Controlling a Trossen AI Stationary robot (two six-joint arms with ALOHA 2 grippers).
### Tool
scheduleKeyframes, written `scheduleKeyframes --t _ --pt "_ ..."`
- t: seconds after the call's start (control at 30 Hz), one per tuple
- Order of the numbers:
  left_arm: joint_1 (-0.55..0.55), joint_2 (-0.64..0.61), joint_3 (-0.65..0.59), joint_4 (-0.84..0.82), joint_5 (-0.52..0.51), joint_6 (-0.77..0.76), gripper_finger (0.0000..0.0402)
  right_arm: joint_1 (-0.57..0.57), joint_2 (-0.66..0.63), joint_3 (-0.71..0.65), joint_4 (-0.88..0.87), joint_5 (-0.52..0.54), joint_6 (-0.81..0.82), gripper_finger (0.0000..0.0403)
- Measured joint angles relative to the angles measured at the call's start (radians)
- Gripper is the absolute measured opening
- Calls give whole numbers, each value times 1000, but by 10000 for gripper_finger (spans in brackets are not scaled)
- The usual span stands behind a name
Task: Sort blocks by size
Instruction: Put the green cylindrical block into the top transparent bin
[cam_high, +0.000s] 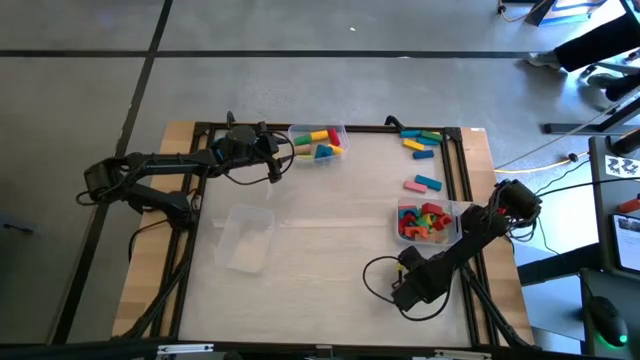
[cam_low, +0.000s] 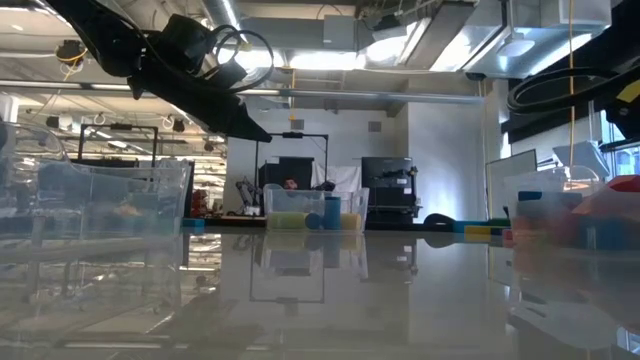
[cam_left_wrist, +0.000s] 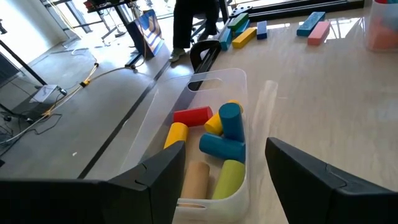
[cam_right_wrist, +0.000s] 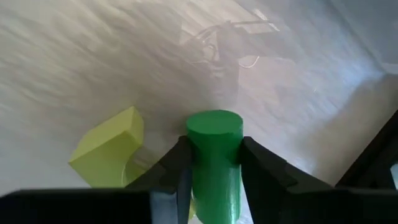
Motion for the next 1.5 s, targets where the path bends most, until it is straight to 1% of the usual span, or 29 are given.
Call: scheduleKeyframes --t 0.17,0.3,0.53,0.6,0.8,0.93,1.1,1.3,1.5 --pt "0 0 0 0 0 0 218 -1 0 1 0 -11 -1 118" --pt "0 0 0 0 0 0 218 -1 3 30 -33 -26 -28 116" --pt "0 0 0 0 0 0 218 -9 3 135 -171 -21 -57 114" --pt "0 0 0 0 0 0 218 -18 3 172 -218 6 -70 114" --pt "0 0 0 0 0 0 218 -62 2 257 -242 142 -123 114" --pt "0 0 0 0 0 3 218 -110 2 296 -231 228 -202 114" --pt "0 0 0 0 0 3 218 -184 2 318 -202 327 -337 114" --pt "0 0 0 0 0 3 218 -289 2 319 -130 402 -511 114" --pt "0 0 0 0 0 -1 218 -377 2 319 -60 437 -683 115"
